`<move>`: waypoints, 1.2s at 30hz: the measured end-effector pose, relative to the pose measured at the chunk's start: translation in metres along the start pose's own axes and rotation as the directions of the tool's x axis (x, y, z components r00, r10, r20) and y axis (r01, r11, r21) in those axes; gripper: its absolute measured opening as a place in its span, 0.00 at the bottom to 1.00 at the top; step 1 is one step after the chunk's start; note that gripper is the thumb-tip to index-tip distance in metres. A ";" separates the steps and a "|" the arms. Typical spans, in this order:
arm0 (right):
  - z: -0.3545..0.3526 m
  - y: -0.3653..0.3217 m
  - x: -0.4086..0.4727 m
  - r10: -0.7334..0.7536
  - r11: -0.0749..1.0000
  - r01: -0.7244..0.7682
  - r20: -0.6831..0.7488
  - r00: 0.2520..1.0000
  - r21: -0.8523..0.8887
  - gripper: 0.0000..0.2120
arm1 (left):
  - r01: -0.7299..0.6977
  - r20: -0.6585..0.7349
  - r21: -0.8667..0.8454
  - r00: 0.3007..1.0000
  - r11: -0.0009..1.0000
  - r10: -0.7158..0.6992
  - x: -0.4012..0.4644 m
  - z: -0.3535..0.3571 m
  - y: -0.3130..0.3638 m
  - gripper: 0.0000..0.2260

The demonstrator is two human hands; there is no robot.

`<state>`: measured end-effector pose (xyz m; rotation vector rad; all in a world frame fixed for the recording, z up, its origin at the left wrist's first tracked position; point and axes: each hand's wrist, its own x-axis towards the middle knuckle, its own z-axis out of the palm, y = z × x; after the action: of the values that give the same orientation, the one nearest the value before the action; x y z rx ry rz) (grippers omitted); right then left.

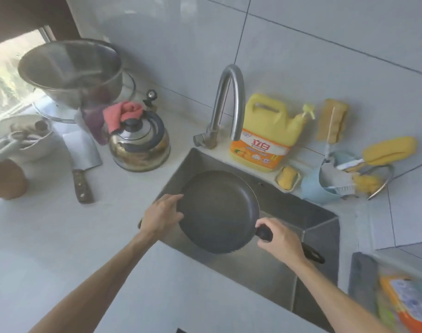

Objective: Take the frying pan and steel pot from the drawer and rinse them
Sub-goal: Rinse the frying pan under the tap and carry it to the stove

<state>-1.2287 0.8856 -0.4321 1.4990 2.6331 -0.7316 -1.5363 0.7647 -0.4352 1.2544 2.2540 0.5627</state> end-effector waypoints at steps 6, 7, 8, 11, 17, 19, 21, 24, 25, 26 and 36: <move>0.075 0.049 0.029 0.097 0.994 -0.098 0.019 0.995 0.043 0.17 | 0.044 0.204 0.178 0.976 0.983 -0.080 0.059 0.075 -0.022 0.28; 0.086 0.053 0.034 0.100 0.994 -0.102 0.029 0.995 0.042 0.17 | 0.036 0.232 0.222 0.969 0.974 -0.089 0.065 0.085 -0.029 0.29; 0.097 0.056 0.039 0.106 0.993 -0.108 0.037 0.994 0.044 0.17 | 0.022 0.263 0.271 0.960 0.962 -0.096 0.070 0.092 -0.036 0.29; 0.127 0.066 0.055 0.089 0.992 -0.096 0.093 0.992 0.076 0.18 | 0.011 0.312 0.362 0.941 0.932 -0.132 0.084 0.112 -0.052 0.29; 0.159 0.078 0.078 0.053 0.996 -0.061 0.122 0.991 0.064 0.18 | -0.005 0.396 0.446 0.898 0.895 -0.192 0.106 0.130 -0.064 0.29; 0.164 0.084 0.082 0.047 0.998 -0.052 0.126 0.991 0.042 0.18 | -0.009 0.478 0.447 0.848 0.894 -0.230 0.111 0.131 -0.065 0.31; 0.169 0.088 0.085 0.044 0.998 -0.049 0.139 0.989 0.031 0.17 | -0.006 0.523 0.429 0.817 0.903 -0.243 0.115 0.129 -0.063 0.31; 0.176 0.092 0.088 0.035 0.999 -0.037 0.142 0.989 0.016 0.17 | -0.011 0.363 0.337 0.924 0.942 -0.119 0.124 0.115 -0.048 0.26; 0.179 0.094 0.089 0.031 0.999 -0.034 0.142 0.989 0.018 0.17 | -0.013 0.232 0.267 0.971 0.964 -0.051 0.128 0.107 -0.039 0.24; 0.182 0.095 0.089 0.029 0.999 -0.033 0.142 0.989 0.023 0.17 | -0.028 0.078 0.181 0.997 0.983 0.014 0.134 0.096 -0.028 0.23; 0.198 0.097 0.088 0.021 0.999 -0.024 0.087 0.996 0.039 0.19 | -0.019 -0.436 -0.040 0.900 0.999 0.000 0.213 0.033 0.058 0.11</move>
<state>-1.2370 0.9176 -0.6669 1.4685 2.5495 -0.8319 -1.5749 0.9812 -0.4748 1.2092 2.5781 0.9750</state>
